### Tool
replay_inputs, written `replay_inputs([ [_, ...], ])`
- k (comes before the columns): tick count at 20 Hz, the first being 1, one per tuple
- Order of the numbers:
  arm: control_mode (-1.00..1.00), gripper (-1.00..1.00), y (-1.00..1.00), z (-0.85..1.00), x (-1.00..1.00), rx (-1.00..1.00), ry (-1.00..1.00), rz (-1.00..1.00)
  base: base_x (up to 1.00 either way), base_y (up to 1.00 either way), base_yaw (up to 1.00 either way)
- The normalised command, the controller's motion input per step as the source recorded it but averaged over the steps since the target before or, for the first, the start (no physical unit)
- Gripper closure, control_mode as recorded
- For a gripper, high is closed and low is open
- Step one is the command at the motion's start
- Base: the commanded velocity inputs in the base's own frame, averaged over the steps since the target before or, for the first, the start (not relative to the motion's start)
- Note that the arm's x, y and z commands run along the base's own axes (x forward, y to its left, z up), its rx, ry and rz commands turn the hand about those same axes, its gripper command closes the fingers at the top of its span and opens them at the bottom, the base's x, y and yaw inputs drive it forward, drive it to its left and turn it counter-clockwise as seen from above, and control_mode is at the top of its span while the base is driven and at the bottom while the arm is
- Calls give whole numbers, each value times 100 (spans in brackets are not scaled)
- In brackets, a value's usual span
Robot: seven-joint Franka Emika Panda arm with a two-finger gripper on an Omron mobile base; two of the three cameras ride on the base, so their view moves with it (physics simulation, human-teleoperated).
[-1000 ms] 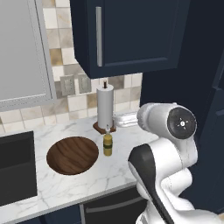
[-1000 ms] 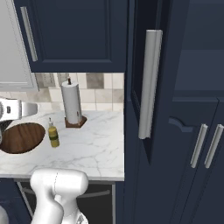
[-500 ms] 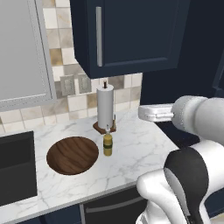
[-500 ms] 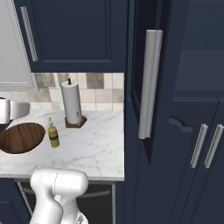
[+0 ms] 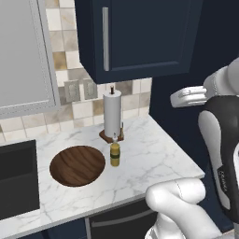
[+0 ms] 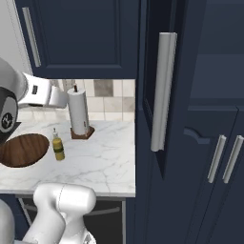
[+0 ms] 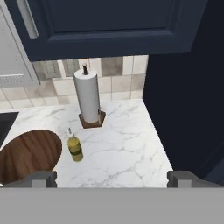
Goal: Retrieve the bottle and the shaker from the cabinet and place them next to the mixing bowl on the counter. Then add garlic from the fridge to the mixing bowl.
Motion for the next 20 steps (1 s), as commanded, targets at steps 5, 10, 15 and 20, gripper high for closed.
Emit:
replay_inputs([
  [5, -100, -100, -18, -26, -2, 0, -2, 0, 0, 0, 0],
  [10, -100, -100, -1, -6, -2, 0, -2, 0, 0, 0, 0],
  [15, -100, -100, 0, 0, 0, 0, 0, 0, 0, 0, 0],
  [20, -100, -100, 0, 0, 0, 0, 0, 0, 0, 0, 0],
])
